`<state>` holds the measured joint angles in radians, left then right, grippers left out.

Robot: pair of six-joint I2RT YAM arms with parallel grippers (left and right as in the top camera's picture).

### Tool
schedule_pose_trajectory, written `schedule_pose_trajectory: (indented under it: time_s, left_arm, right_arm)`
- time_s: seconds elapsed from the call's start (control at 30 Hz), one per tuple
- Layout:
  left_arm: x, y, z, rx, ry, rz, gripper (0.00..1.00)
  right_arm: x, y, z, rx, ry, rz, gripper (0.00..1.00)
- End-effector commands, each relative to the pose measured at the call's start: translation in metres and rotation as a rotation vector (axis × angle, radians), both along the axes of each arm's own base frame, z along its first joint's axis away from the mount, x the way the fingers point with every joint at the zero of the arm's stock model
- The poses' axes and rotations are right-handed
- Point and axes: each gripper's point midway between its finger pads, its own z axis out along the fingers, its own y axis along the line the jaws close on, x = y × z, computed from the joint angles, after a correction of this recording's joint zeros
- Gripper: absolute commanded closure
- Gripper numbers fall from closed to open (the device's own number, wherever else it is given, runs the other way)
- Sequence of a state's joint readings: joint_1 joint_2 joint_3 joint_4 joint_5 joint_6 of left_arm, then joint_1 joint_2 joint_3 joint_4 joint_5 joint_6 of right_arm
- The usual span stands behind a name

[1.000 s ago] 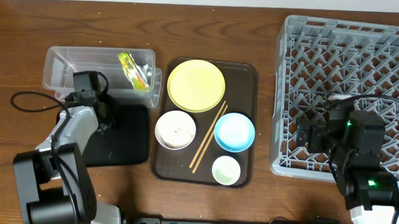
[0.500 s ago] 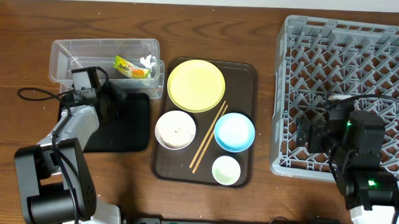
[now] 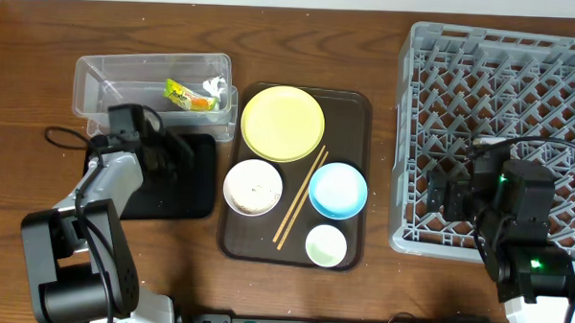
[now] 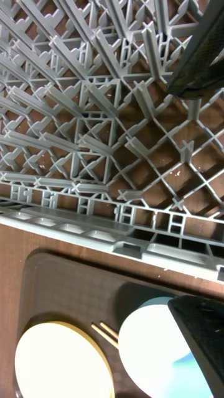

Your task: Sort waste into correct bins and load items into the dishwasher rack

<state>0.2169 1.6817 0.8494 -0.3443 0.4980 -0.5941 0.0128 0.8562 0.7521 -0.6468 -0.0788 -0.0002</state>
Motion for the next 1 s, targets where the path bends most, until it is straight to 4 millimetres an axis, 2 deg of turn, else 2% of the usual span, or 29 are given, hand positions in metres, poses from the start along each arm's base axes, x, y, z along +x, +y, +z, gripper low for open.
schedule_pose_trajectory:
  time_s: [0.0,0.1,0.53,0.77,0.9,0.97]
  left_arm:
    - [-0.013,-0.009,-0.004,-0.039,0.051,-0.029,0.90]
    - [-0.019,-0.015,-0.005,-0.045,0.079,-0.044,0.91]
    - [-0.022,-0.045,-0.005,-0.039,0.078,-0.143,0.91]
    - [-0.021,-0.046,-0.004,-0.034,0.066,-0.155,0.91]
    - [-0.013,-0.045,0.009,-0.004,-0.001,-0.213,0.90]
    - [-0.010,-0.040,0.018,0.031,-0.026,-0.213,0.87]
  right_arm:
    - [0.002,0.003,0.009,0.016,-0.023,0.003,0.01]
    - [0.003,0.003,0.010,0.017,-0.027,0.003,0.01]
    - [0.002,0.003,0.009,0.016,-0.024,0.003,0.01]
    - [0.002,0.003,0.009,0.016,-0.024,0.003,0.01]
    - [0.002,0.003,0.009,0.016,-0.024,0.003,0.01]
    - [0.002,0.003,0.009,0.016,-0.024,0.003,0.01]
